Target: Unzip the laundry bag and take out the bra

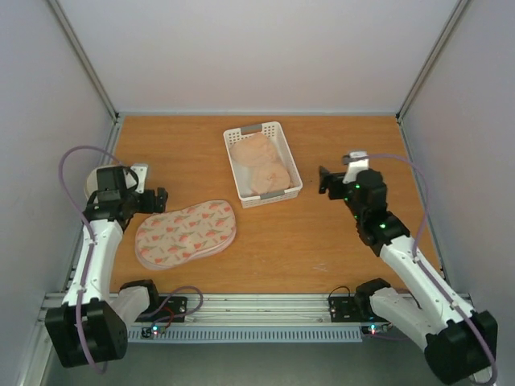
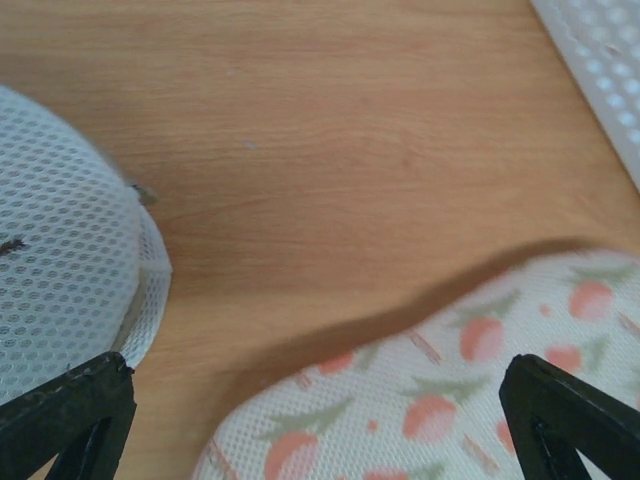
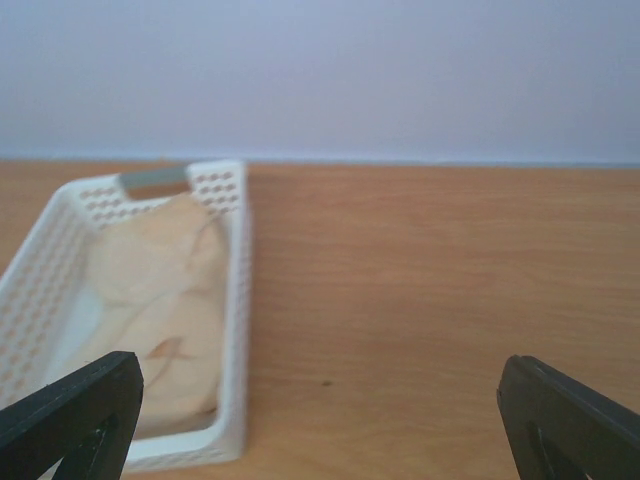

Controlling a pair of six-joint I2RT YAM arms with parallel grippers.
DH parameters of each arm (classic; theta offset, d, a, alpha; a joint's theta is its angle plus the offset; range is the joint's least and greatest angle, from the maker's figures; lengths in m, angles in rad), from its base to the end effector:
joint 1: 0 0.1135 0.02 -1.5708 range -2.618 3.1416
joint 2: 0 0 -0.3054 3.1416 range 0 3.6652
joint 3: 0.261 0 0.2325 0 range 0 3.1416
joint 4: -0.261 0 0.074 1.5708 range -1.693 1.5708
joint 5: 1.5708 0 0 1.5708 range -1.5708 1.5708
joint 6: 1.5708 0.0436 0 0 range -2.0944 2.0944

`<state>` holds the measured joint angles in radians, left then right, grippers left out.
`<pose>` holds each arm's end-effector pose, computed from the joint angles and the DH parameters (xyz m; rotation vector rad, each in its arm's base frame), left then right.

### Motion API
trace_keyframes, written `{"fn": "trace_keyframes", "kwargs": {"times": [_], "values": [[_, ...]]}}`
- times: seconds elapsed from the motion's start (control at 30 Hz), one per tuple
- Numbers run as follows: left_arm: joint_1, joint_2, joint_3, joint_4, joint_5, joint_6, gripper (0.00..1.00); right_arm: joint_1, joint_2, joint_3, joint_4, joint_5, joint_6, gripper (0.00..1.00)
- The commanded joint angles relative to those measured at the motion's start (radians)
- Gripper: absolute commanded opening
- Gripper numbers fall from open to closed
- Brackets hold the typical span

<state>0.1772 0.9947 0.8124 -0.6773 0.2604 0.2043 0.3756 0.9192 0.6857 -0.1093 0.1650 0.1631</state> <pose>0.1607 0.0174 0.2999 0.1489 2.3921 -0.1392 0.1677 0.0584 0.3234 -0.0919 1.9119 0.2061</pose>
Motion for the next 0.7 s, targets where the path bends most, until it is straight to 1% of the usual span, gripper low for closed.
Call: {"fn": "trace_keyframes", "kwargs": {"times": [0.0, 0.07, 0.1, 0.17, 0.23, 0.3, 0.4, 0.5, 0.53, 0.57, 0.67], "values": [[0.001, 0.046, -0.064, 0.316, -0.126, -0.167, 1.00, -0.172, -0.077, -0.095, 0.181, -0.132, 0.000, 0.98], [0.002, 0.067, -0.093, 0.390, -0.145, -0.188, 0.99, -0.236, -0.095, -0.145, 0.253, -0.153, 0.012, 0.98], [0.002, 0.077, -0.111, 0.428, -0.140, -0.189, 0.99, -0.263, -0.105, -0.177, 0.297, -0.184, 0.021, 0.99], [0.002, 0.090, -0.157, 0.514, -0.114, -0.188, 0.99, -0.304, -0.127, -0.253, 0.415, -0.189, 0.045, 0.99], [0.002, 0.105, -0.196, 0.599, -0.081, -0.189, 0.99, -0.330, -0.145, -0.344, 0.587, -0.169, 0.052, 0.99], [0.002, 0.125, -0.240, 0.709, -0.062, -0.189, 0.99, -0.341, -0.139, -0.416, 0.699, -0.109, 0.029, 0.99], [0.002, 0.149, -0.324, 0.895, -0.042, -0.189, 0.99, -0.351, -0.085, -0.447, 0.751, -0.082, -0.001, 0.98], [0.002, 0.160, -0.391, 1.032, -0.003, -0.189, 0.99, -0.360, -0.026, -0.468, 0.827, -0.105, -0.007, 0.99], [0.001, 0.162, -0.402, 1.060, 0.001, -0.189, 0.99, -0.361, -0.008, -0.474, 0.849, -0.118, -0.008, 0.98], [0.001, 0.163, -0.412, 1.076, 0.007, -0.214, 0.99, -0.388, 0.009, -0.477, 0.863, -0.128, -0.009, 0.99], [0.001, 0.158, -0.417, 1.083, 0.018, -0.229, 0.99, -0.395, 0.054, -0.479, 0.880, -0.132, -0.021, 0.98]]}}
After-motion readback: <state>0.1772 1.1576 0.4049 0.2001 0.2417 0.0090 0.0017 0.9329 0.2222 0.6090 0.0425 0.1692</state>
